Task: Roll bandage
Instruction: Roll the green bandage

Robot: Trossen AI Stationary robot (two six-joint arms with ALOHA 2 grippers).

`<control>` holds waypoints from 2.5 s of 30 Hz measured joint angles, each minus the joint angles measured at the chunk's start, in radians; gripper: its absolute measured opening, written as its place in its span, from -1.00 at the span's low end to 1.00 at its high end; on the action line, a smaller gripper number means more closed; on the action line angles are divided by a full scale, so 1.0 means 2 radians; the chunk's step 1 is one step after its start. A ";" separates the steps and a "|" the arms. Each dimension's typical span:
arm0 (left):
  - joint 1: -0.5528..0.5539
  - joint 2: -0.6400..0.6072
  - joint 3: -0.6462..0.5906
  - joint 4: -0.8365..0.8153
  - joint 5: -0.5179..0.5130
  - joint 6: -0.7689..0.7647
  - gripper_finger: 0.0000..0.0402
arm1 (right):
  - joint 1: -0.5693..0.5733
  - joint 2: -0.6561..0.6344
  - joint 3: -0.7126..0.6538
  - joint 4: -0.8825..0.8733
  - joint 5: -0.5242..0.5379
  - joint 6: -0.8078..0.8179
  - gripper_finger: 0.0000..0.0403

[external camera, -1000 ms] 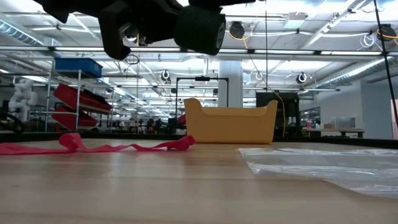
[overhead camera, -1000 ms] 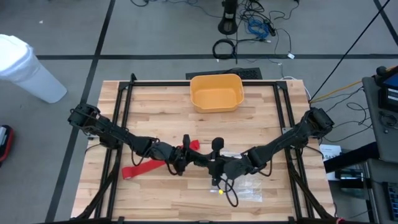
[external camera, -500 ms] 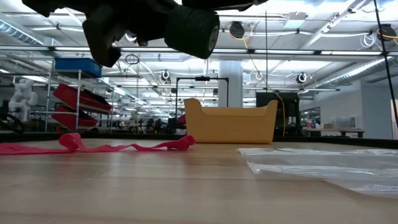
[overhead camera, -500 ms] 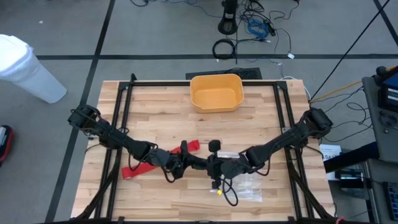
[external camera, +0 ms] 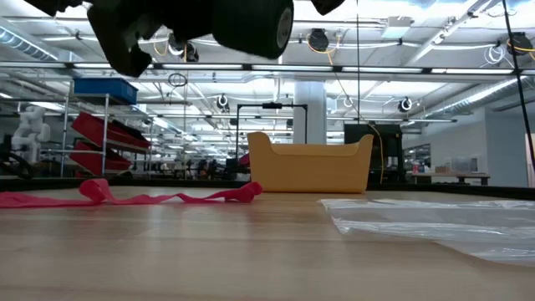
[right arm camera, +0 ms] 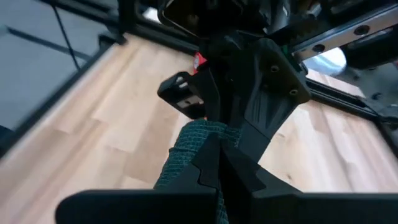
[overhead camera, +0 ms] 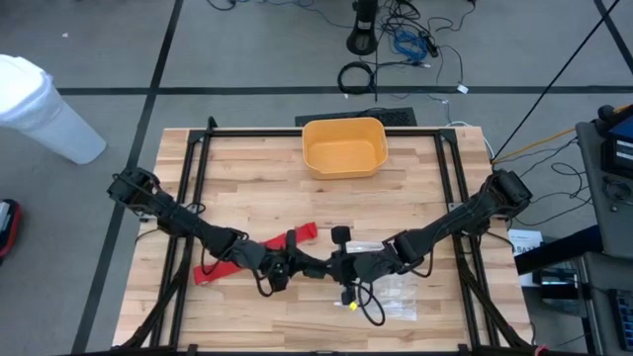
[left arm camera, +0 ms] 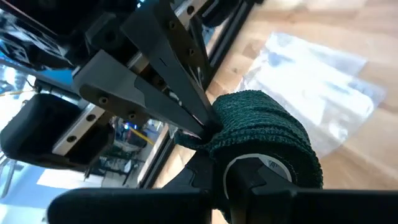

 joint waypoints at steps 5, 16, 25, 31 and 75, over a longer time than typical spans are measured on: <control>-0.010 0.000 0.000 0.044 -0.009 -0.003 -0.92 | 0.003 -0.001 -0.001 0.031 -0.018 -0.007 -1.00; -0.029 0.000 0.000 0.086 -0.010 -0.040 -0.92 | 0.014 0.000 -0.001 0.078 -0.019 -0.062 -1.00; -0.028 0.000 0.000 0.108 0.005 -0.029 -0.92 | 0.012 0.000 -0.002 0.123 -0.054 -0.102 -1.00; -0.021 0.000 0.001 0.106 0.012 -0.031 -0.92 | 0.019 -0.017 -0.004 0.140 -0.049 -0.141 -1.00; 0.070 0.000 0.002 0.094 0.131 -0.238 -0.84 | 0.129 -0.023 -0.002 -0.014 0.342 -0.165 -0.22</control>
